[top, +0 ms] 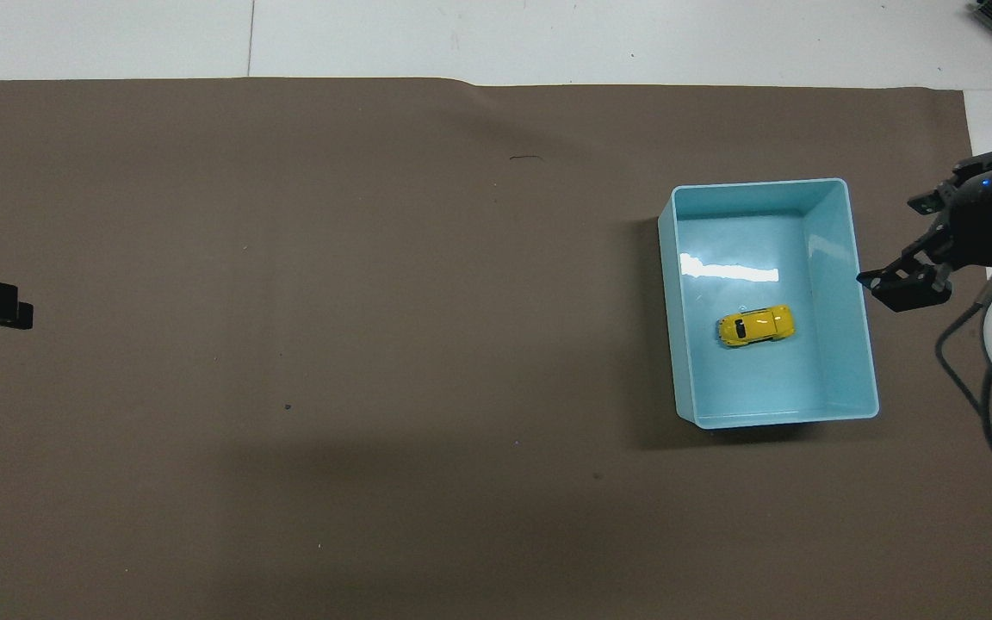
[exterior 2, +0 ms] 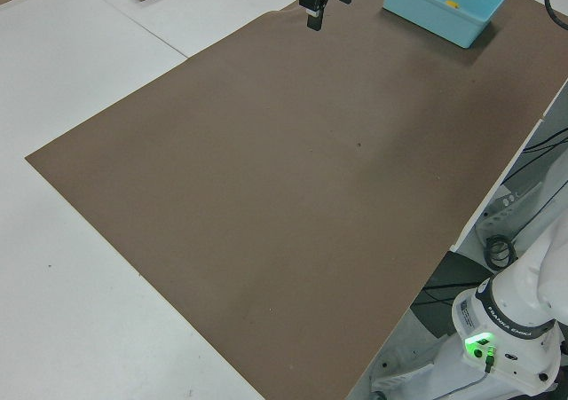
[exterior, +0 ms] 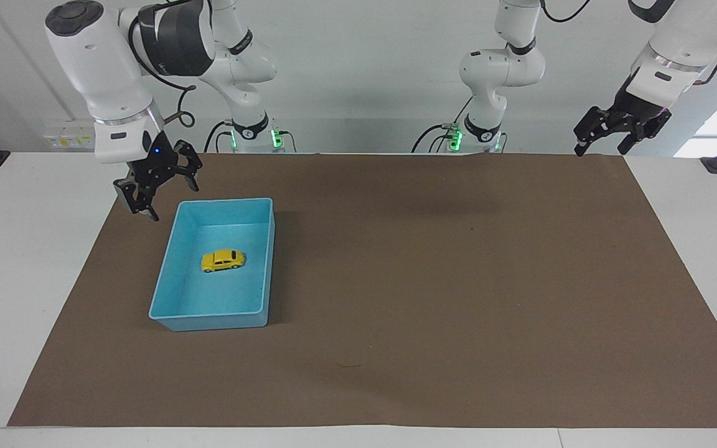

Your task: Wind up and store yellow beetle car

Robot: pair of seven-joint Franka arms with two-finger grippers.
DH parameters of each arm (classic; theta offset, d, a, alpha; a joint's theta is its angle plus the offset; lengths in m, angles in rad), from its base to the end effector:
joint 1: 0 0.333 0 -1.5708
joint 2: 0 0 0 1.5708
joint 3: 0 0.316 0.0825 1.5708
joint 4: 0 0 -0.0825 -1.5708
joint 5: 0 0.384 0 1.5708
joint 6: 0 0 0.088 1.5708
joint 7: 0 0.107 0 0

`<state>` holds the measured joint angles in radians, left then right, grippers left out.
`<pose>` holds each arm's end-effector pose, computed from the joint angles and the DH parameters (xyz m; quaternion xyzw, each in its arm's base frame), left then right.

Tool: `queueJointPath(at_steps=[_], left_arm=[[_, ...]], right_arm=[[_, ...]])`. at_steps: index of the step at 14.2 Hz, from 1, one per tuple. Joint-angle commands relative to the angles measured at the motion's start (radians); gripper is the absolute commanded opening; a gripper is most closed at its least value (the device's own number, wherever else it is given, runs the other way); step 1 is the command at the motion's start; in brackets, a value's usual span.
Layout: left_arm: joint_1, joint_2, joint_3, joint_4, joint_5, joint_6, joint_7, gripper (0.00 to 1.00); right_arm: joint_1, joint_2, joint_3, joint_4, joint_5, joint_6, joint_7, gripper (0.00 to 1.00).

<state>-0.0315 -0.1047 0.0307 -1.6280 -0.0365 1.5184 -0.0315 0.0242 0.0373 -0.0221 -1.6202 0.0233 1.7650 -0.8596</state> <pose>0.5162 -0.0036 0.6492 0.9997 0.0143 -0.0028 0.0198 0.5829 0.0035 0.5977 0.9079 0.4156 0.0535 0.0122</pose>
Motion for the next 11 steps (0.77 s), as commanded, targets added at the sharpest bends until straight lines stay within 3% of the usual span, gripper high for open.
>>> queueJointPath(at_steps=[1, 11], left_arm=[[0.012, -0.003, -0.008, 0.007, 0.018, -0.015, 0.002, 1.0], [0.012, -0.001, -0.008, 0.007, 0.018, -0.017, 0.002, 1.0]], right_arm=[[0.008, -0.039, -0.009, 0.014, 0.02, -0.033, 0.146, 1.0], [0.034, -0.066, -0.016, 0.04, 0.023, -0.14, 0.563, 1.0]])
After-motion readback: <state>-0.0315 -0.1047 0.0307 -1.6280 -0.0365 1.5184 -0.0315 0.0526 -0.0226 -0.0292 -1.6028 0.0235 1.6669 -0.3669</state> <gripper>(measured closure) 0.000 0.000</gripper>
